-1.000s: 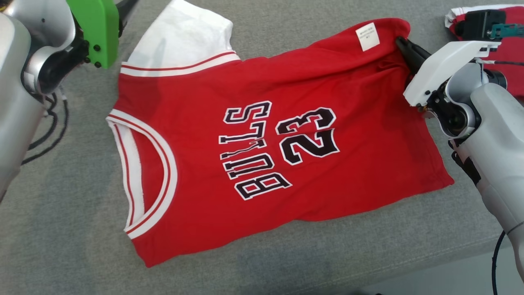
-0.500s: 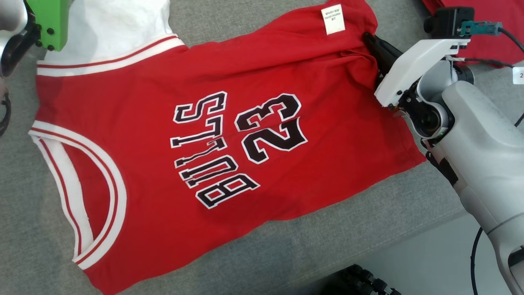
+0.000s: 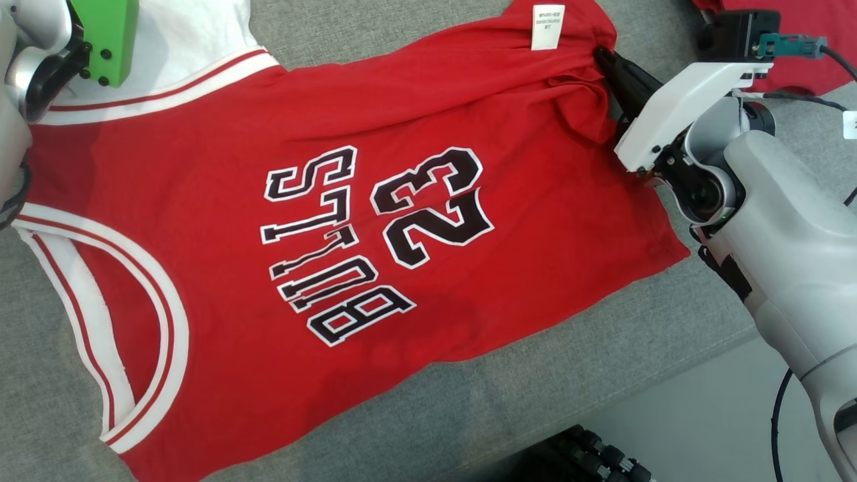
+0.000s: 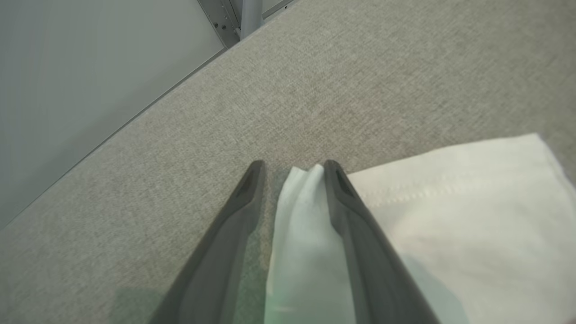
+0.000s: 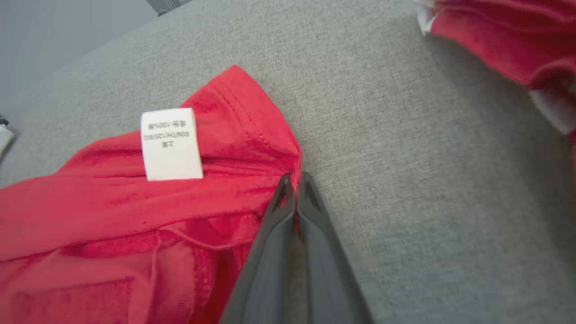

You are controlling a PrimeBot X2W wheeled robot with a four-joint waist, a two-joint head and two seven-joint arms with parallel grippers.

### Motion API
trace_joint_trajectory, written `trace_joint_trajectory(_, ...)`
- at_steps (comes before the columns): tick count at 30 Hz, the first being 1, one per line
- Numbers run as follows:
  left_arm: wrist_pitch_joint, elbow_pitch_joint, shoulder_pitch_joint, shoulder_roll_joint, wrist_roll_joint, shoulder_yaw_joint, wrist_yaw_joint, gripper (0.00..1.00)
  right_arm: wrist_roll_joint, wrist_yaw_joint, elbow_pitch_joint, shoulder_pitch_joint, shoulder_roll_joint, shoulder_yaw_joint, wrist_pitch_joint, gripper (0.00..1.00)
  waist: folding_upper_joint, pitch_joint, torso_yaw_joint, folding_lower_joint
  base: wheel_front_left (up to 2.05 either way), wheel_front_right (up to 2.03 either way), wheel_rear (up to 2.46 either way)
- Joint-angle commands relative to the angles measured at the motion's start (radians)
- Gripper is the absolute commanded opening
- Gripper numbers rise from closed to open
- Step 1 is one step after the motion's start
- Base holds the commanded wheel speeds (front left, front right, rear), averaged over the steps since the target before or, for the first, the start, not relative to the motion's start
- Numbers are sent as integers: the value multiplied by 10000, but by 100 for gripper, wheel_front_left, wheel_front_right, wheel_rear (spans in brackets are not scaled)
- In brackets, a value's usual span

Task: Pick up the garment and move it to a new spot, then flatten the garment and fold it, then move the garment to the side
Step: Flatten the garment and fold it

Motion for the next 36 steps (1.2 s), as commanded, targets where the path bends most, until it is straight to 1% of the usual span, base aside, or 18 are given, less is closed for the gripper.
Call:
trace_joint_trajectory(1,363,-52,2,-46,-380,-215,8,0,78,-21,176,-40,-127,39,-32,0,0,-70,108,-1,0,0,0)
trace_joint_trajectory(5,1055,-304,-93,-8,-923,-570,8,0,108,-20,282,-144,-232,46,-79,0,0,-204,262,-1,0,0,0)
trace_joint_trajectory(9,892,-518,-301,35,-1109,-664,8,0,72,-20,294,-276,-288,44,-230,0,0,-323,362,-1,0,0,0)
trace_joint_trajectory(12,69,-598,-568,-18,-1192,-569,8,0,55,-20,337,-329,-340,17,-402,0,0,-519,517,-1,0,0,0)
trace_joint_trajectory(15,-1107,-473,-766,-139,-1191,-382,8,0,125,-20,352,-417,-437,-19,-538,0,0,-866,762,-1,0,0,0)
trace_joint_trajectory(19,-2849,-144,-1284,-245,-901,-107,9,0,216,-18,400,-878,-672,-172,-636,0,0,-1488,1140,-1,0,0,0)
trace_joint_trajectory(24,-4816,522,-2092,-364,-412,125,49,0,216,-18,696,-1736,-960,-472,-831,0,0,-2333,1617,-1,0,0,0)
trace_joint_trajectory(26,-5442,777,-2378,-409,-259,222,55,0,258,-18,771,-2033,-1054,-533,-783,0,0,-2638,1779,-1,0,0,0)
trace_joint_trajectory(28,-5855,1031,-2592,-441,-160,310,50,0,329,-18,858,-2260,-1199,-580,-668,0,0,-2965,1931,-1,0,0,0)
trace_joint_trajectory(30,-6031,1234,-2764,-467,-190,399,40,0,376,-18,811,-2487,-1354,-545,-541,0,0,-3261,2053,-1,0,0,0)
trace_joint_trajectory(36,-6228,1383,-2666,-560,-556,551,21,0,597,-20,291,-2769,-2023,-395,-251,0,0,-4255,2413,-1,0,0,0)
